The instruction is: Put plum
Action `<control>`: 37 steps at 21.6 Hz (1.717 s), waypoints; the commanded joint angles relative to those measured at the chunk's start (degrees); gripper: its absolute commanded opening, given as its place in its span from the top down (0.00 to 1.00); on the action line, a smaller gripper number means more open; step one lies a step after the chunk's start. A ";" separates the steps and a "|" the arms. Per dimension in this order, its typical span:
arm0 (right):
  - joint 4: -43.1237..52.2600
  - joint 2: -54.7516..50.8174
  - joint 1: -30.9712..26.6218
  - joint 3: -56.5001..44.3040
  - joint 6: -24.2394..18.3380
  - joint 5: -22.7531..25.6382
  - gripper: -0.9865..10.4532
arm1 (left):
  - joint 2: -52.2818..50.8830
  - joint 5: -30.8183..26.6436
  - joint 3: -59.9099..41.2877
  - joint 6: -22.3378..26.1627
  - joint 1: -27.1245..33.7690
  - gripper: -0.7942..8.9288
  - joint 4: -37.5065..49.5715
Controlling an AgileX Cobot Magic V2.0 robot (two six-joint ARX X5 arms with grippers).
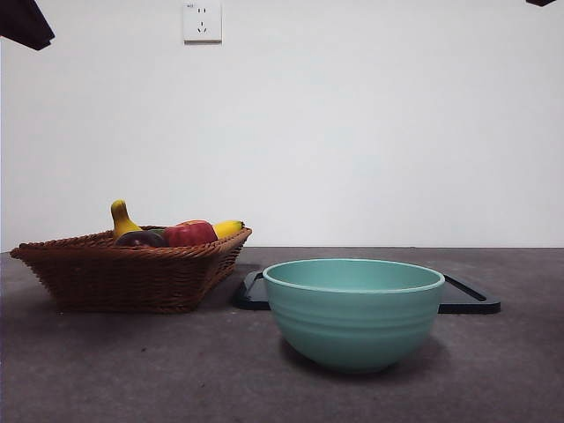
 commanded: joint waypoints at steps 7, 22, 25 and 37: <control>0.55 0.37 0.39 0.72 -0.57 -0.13 0.91 | -0.17 0.00 0.77 0.33 -0.04 0.90 1.07; 0.59 0.35 0.39 0.72 -0.59 -0.13 0.91 | -40.94 -34.01 -39.23 -5.09 21.11 0.90 55.47; 0.59 0.37 0.39 0.72 -0.59 -0.13 0.91 | -44.02 -34.01 -44.65 -5.29 22.82 0.90 55.36; 1.57 0.35 0.39 0.72 -0.59 -0.13 0.91 | -49.88 -34.01 -54.84 -5.97 23.61 0.90 52.72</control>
